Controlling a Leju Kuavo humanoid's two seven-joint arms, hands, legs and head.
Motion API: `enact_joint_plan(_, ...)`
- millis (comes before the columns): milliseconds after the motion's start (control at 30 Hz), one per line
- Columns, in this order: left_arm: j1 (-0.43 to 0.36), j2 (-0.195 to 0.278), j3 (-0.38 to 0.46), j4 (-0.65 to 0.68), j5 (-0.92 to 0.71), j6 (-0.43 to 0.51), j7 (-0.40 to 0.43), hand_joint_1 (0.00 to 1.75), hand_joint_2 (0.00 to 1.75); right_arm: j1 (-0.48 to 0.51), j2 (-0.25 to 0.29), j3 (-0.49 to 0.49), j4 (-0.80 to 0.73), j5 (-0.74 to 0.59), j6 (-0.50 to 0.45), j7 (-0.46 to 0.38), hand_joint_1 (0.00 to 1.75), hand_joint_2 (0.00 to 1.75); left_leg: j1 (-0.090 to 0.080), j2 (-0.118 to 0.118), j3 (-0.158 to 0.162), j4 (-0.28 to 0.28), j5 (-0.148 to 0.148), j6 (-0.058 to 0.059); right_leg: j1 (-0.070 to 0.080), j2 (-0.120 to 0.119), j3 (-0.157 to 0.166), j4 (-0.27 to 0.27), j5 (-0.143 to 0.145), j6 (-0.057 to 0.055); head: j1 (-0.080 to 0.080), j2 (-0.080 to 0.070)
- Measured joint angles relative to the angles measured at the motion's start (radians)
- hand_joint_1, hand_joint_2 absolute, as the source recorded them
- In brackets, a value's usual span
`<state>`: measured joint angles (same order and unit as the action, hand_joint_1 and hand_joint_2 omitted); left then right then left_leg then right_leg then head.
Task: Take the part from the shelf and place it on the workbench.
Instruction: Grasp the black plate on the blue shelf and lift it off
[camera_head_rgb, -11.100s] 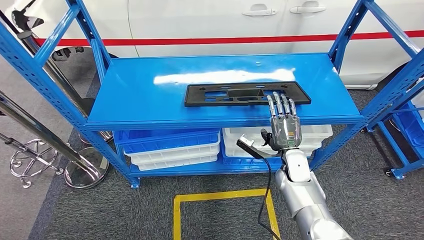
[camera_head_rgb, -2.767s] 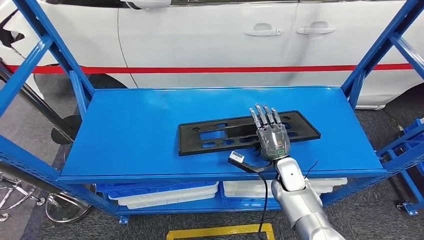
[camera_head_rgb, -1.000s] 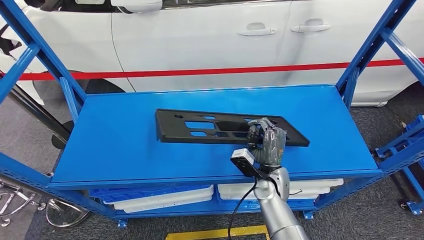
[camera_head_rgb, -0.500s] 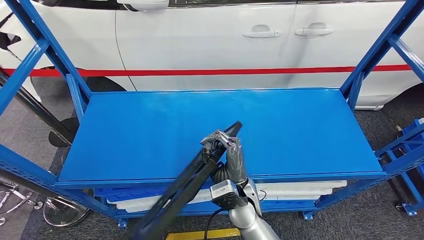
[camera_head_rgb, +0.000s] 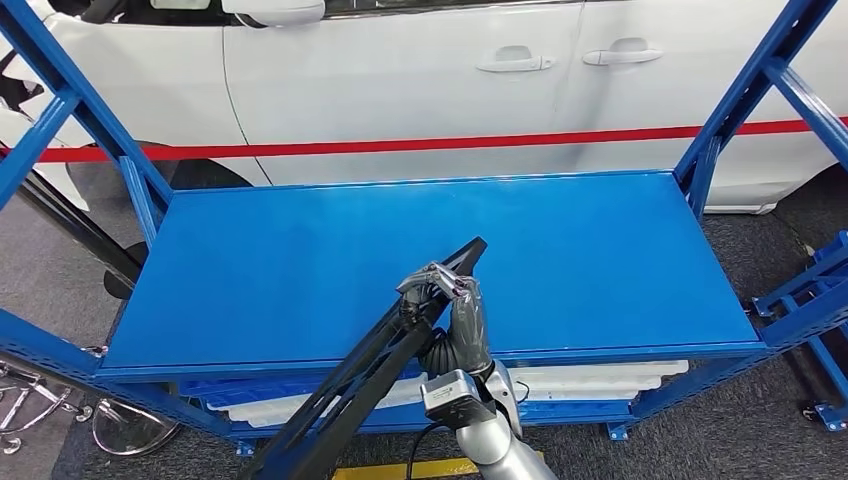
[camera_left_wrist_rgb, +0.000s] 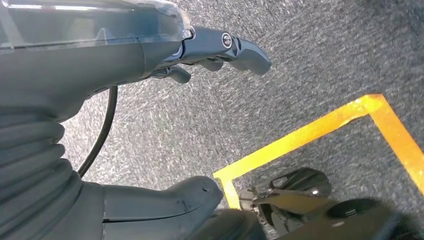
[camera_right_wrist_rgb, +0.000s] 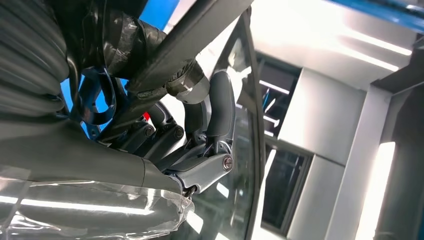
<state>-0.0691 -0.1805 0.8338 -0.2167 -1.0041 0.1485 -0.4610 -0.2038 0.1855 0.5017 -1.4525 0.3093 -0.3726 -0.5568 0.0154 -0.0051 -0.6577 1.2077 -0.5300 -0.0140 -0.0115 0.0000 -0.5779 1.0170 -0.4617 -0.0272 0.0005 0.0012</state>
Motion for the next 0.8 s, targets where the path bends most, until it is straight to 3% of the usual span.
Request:
enact_joint_plan(67,-0.001,0.001,0.004,0.000,0.003,0.002,-0.003,0.00,1.75,0.000,-0.001,0.017,-0.017,-0.052,0.034,0.003,1.75,1.75,-0.002,0.000,0.065,-0.138,0.055,0.008,0.002,0.002,0.000,0.005,-0.004,0.006,0.000,0.000)
enact_joint_plan(100,-0.002,0.002,0.007,0.000,0.005,0.004,-0.004,0.00,1.75,0.000,-0.003,0.028,-0.028,-0.080,0.051,0.006,1.75,1.75,-0.004,0.000,0.083,-0.179,0.066,0.013,0.003,0.002,-0.001,0.006,-0.005,0.010,0.000,0.000)
enact_joint_plan(200,0.000,0.002,0.017,0.000,0.008,0.010,-0.008,0.00,1.75,0.002,-0.010,0.052,-0.059,-0.147,0.098,0.013,1.75,1.75,-0.006,-0.002,0.090,-0.198,0.070,0.031,0.006,0.002,-0.002,0.005,-0.004,0.026,0.000,0.000)
enact_joint_plan(267,0.001,0.002,0.022,0.000,0.009,0.012,-0.010,0.00,1.75,0.003,-0.015,0.062,-0.078,-0.179,0.121,0.017,1.75,1.75,-0.002,-0.001,0.092,-0.207,0.077,0.045,0.006,0.001,-0.011,0.030,-0.025,0.037,0.000,0.000)
enact_joint_plan(367,0.001,0.002,0.028,0.000,0.012,0.012,-0.016,0.00,1.75,0.003,-0.028,0.072,-0.096,-0.224,0.154,0.041,1.75,1.75,-0.002,0.001,0.091,-0.211,0.080,0.058,0.004,0.001,-0.088,0.199,-0.117,0.045,0.001,0.000)
enact_joint_plan(400,0.001,0.002,0.031,0.000,0.013,0.011,-0.018,0.00,1.75,0.004,-0.034,0.074,-0.097,-0.241,0.168,0.056,1.75,1.75,-0.004,0.001,0.091,-0.210,0.080,0.059,0.004,0.001,-0.116,0.255,-0.136,0.046,0.001,0.000)
enact_joint_plan(433,0.001,0.002,0.035,0.000,0.015,0.011,-0.019,0.00,1.75,0.004,-0.040,0.077,-0.098,-0.256,0.182,0.071,1.75,1.75,-0.004,0.001,0.091,-0.210,0.079,0.059,0.004,0.001,-0.130,0.282,-0.137,0.046,0.001,0.000)
enact_joint_plan(467,0.002,0.002,0.039,0.000,0.017,0.010,-0.020,0.00,1.75,0.002,-0.046,0.081,-0.098,-0.269,0.193,0.082,1.75,1.75,-0.005,0.000,0.091,-0.209,0.079,0.059,0.004,0.001,-0.125,0.271,-0.118,0.045,0.001,0.000)
enact_joint_plan(533,0.002,0.002,0.044,0.000,0.014,0.006,-0.022,0.00,1.75,-0.014,-0.056,0.087,-0.095,-0.284,0.206,0.091,1.75,1.75,-0.005,-0.002,0.091,-0.204,0.076,0.056,0.005,0.001,-0.068,0.152,-0.047,0.038,0.001,0.000)
enact_joint_plan(600,0.000,0.002,0.046,0.000,0.007,0.001,-0.023,0.00,1.75,-0.050,-0.064,0.091,-0.092,-0.287,0.210,0.096,1.75,1.75,-0.009,-0.003,0.085,-0.194,0.072,0.048,0.008,0.001,-0.018,0.040,-0.007,0.028,0.000,0.000)
enact_joint_plan(733,-0.002,0.002,0.047,0.000,-0.002,-0.007,-0.026,0.00,1.75,-0.150,-0.066,0.096,-0.103,-0.299,0.229,0.146,1.75,1.75,-0.011,-0.001,0.076,-0.187,0.068,0.028,0.007,0.006,-0.013,0.011,-0.002,0.014,0.000,0.000)
enact_joint_plan(800,-0.004,0.002,0.047,0.000,-0.004,-0.009,-0.028,0.00,1.75,-0.202,-0.065,0.111,-0.110,-0.304,0.241,0.176,1.75,1.75,-0.009,-0.001,0.054,-0.135,0.033,0.016,0.002,0.003,-0.010,0.004,0.003,0.004,0.000,0.000)
